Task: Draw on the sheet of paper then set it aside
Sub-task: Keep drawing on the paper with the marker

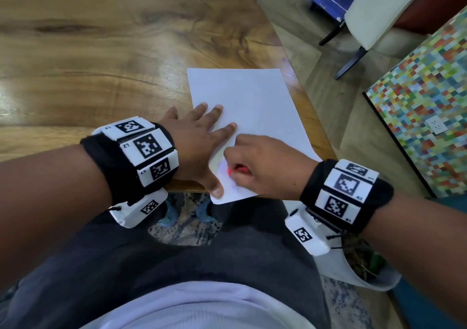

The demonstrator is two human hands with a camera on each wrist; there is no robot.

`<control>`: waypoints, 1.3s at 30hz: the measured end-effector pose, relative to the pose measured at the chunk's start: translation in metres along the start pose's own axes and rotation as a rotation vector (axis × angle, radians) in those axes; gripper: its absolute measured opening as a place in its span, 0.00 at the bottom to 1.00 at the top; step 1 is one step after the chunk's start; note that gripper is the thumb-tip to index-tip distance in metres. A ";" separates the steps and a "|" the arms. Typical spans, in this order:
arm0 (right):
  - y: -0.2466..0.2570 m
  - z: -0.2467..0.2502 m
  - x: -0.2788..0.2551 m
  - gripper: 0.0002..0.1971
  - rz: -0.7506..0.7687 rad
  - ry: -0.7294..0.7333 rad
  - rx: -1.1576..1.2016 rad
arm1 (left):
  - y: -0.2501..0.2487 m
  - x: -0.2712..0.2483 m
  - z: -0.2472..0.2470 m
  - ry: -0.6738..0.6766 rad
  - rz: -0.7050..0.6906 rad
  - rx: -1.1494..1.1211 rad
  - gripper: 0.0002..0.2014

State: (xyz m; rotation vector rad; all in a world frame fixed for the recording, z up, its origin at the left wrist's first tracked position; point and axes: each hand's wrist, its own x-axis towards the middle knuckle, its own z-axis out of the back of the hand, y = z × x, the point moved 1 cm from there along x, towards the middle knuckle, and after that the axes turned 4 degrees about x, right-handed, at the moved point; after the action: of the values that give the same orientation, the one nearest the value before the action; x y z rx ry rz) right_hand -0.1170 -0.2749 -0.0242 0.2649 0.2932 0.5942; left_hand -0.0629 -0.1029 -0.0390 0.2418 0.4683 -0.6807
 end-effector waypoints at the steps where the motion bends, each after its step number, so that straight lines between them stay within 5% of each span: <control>1: -0.006 0.003 0.007 0.03 -0.035 -0.029 -0.003 | 0.001 0.000 -0.001 -0.003 0.000 -0.007 0.70; 7: -0.044 0.024 0.042 0.05 -0.309 -0.120 0.019 | 0.002 -0.002 -0.004 -0.024 0.032 -0.017 0.73; 15: 0.003 -0.002 0.005 0.04 -0.042 0.057 0.006 | 0.001 -0.005 -0.005 -0.010 0.087 -0.076 0.76; 26: -0.060 0.043 0.076 0.04 -0.359 -0.112 -0.046 | 0.002 -0.006 -0.006 -0.021 0.079 -0.051 0.75; 33: -0.017 0.019 0.044 0.04 -0.053 0.039 -0.029 | 0.003 -0.005 -0.005 -0.015 0.068 -0.060 0.75; 39: -0.072 0.046 0.077 0.05 -0.338 -0.104 -0.114 | 0.002 -0.005 -0.005 -0.016 0.074 -0.019 0.75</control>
State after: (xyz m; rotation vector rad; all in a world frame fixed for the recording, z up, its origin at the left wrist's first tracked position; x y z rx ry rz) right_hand -0.0041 -0.2947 -0.0194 0.1311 0.1972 0.2612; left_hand -0.0670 -0.0971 -0.0402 0.2352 0.4483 -0.6049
